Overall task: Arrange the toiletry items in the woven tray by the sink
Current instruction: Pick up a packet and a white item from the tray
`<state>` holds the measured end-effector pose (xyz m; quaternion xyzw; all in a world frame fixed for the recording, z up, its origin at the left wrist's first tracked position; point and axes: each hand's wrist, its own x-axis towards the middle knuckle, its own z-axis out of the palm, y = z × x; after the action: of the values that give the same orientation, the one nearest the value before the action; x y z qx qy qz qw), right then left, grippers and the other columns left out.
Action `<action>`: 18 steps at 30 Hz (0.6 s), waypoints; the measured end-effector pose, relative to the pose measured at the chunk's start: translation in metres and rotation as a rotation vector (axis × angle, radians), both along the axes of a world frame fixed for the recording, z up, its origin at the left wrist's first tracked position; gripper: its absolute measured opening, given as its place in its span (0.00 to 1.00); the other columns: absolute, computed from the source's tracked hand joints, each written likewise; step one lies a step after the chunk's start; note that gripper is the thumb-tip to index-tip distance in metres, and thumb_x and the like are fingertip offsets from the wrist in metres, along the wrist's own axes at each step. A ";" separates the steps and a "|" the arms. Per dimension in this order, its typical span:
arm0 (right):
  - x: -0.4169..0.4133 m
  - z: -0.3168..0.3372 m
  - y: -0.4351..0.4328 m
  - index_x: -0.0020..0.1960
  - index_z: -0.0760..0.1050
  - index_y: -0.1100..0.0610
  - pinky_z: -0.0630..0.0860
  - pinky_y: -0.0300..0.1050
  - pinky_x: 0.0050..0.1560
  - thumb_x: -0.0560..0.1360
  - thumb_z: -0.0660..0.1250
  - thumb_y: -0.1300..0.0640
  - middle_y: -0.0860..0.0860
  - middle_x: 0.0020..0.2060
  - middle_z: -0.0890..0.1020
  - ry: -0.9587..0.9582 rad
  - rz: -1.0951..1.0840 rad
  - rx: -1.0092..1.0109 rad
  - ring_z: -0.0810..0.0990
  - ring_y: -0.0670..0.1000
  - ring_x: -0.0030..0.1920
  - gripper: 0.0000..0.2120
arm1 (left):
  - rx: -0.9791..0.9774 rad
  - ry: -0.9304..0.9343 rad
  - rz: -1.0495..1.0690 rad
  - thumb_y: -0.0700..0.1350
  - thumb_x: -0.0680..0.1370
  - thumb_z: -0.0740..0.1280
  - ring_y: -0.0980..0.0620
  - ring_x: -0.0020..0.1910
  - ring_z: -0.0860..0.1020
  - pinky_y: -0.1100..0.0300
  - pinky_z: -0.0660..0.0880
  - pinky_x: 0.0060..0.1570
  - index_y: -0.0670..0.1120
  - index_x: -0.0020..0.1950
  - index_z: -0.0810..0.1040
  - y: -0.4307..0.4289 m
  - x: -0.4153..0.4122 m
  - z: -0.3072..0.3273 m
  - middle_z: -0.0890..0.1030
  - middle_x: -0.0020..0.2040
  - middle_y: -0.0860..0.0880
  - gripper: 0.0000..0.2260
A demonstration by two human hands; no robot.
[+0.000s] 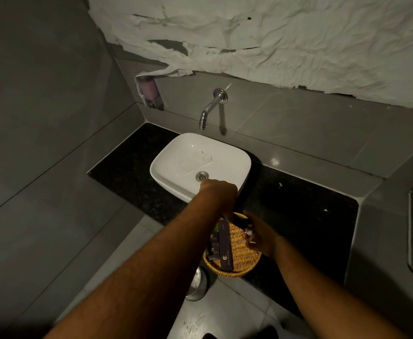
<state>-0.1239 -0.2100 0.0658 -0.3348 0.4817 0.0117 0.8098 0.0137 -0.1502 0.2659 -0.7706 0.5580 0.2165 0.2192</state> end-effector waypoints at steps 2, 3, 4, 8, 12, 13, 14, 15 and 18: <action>-0.001 -0.002 0.001 0.53 0.79 0.56 0.70 0.45 0.41 0.79 0.68 0.39 0.52 0.40 0.79 0.031 0.078 -0.057 0.74 0.48 0.39 0.20 | 0.010 0.008 0.005 0.63 0.74 0.78 0.48 0.60 0.86 0.51 0.81 0.62 0.47 0.70 0.84 0.003 0.003 0.001 0.88 0.60 0.50 0.30; -0.002 -0.004 0.002 0.50 0.78 0.55 0.69 0.45 0.41 0.80 0.67 0.40 0.51 0.38 0.79 0.051 0.109 -0.081 0.74 0.48 0.37 0.18 | 0.011 0.011 0.014 0.64 0.73 0.78 0.48 0.61 0.86 0.51 0.81 0.62 0.48 0.70 0.84 0.005 0.005 0.001 0.88 0.61 0.50 0.31; -0.001 -0.003 0.003 0.47 0.77 0.54 0.69 0.45 0.41 0.80 0.66 0.41 0.51 0.36 0.79 0.072 0.133 -0.106 0.74 0.48 0.36 0.16 | 0.011 0.010 0.027 0.64 0.73 0.78 0.47 0.61 0.85 0.50 0.81 0.62 0.48 0.70 0.84 0.008 0.008 0.000 0.88 0.61 0.50 0.31; 0.008 -0.007 0.007 0.55 0.78 0.58 0.72 0.51 0.51 0.82 0.67 0.49 0.57 0.48 0.82 0.275 0.217 -0.311 0.81 0.55 0.47 0.12 | 0.014 -0.001 0.073 0.58 0.77 0.77 0.47 0.62 0.85 0.46 0.82 0.64 0.50 0.67 0.85 0.031 0.027 -0.009 0.87 0.61 0.50 0.22; -0.001 -0.027 0.008 0.61 0.82 0.65 0.80 0.57 0.64 0.82 0.67 0.51 0.64 0.58 0.85 0.374 0.135 -0.537 0.83 0.64 0.60 0.18 | -0.034 0.116 0.231 0.52 0.82 0.71 0.47 0.60 0.84 0.46 0.80 0.67 0.50 0.65 0.84 0.083 0.060 -0.038 0.86 0.60 0.48 0.14; -0.005 -0.032 0.006 0.56 0.84 0.66 0.81 0.56 0.62 0.82 0.67 0.51 0.65 0.53 0.87 0.385 0.110 -0.573 0.85 0.64 0.57 0.18 | -0.073 0.172 0.310 0.51 0.82 0.70 0.48 0.60 0.83 0.46 0.79 0.68 0.51 0.65 0.83 0.103 0.066 -0.050 0.85 0.60 0.48 0.13; -0.006 -0.036 0.005 0.51 0.86 0.67 0.82 0.56 0.59 0.82 0.67 0.51 0.65 0.49 0.87 0.386 0.087 -0.605 0.86 0.64 0.53 0.19 | -0.128 0.228 0.408 0.50 0.81 0.70 0.48 0.60 0.83 0.46 0.79 0.68 0.52 0.65 0.82 0.125 0.069 -0.065 0.84 0.61 0.48 0.13; -0.006 -0.039 0.006 0.48 0.86 0.68 0.82 0.55 0.54 0.82 0.67 0.51 0.65 0.45 0.88 0.387 0.071 -0.623 0.87 0.64 0.48 0.20 | -0.189 0.272 0.518 0.50 0.80 0.72 0.49 0.60 0.82 0.47 0.79 0.67 0.53 0.65 0.82 0.148 0.070 -0.083 0.83 0.61 0.49 0.14; -0.001 -0.042 0.013 0.36 0.82 0.62 0.77 0.45 0.38 0.83 0.66 0.49 0.58 0.33 0.84 0.406 0.047 -0.651 0.81 0.55 0.33 0.22 | -0.278 0.351 0.851 0.50 0.76 0.76 0.48 0.61 0.83 0.46 0.81 0.65 0.55 0.65 0.81 0.219 0.064 -0.142 0.83 0.61 0.51 0.17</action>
<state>-0.1249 -0.1974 0.0234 -0.5764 0.6030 -0.0572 0.5485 0.0781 0.0688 0.1242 -0.9044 0.2452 0.3370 -0.0916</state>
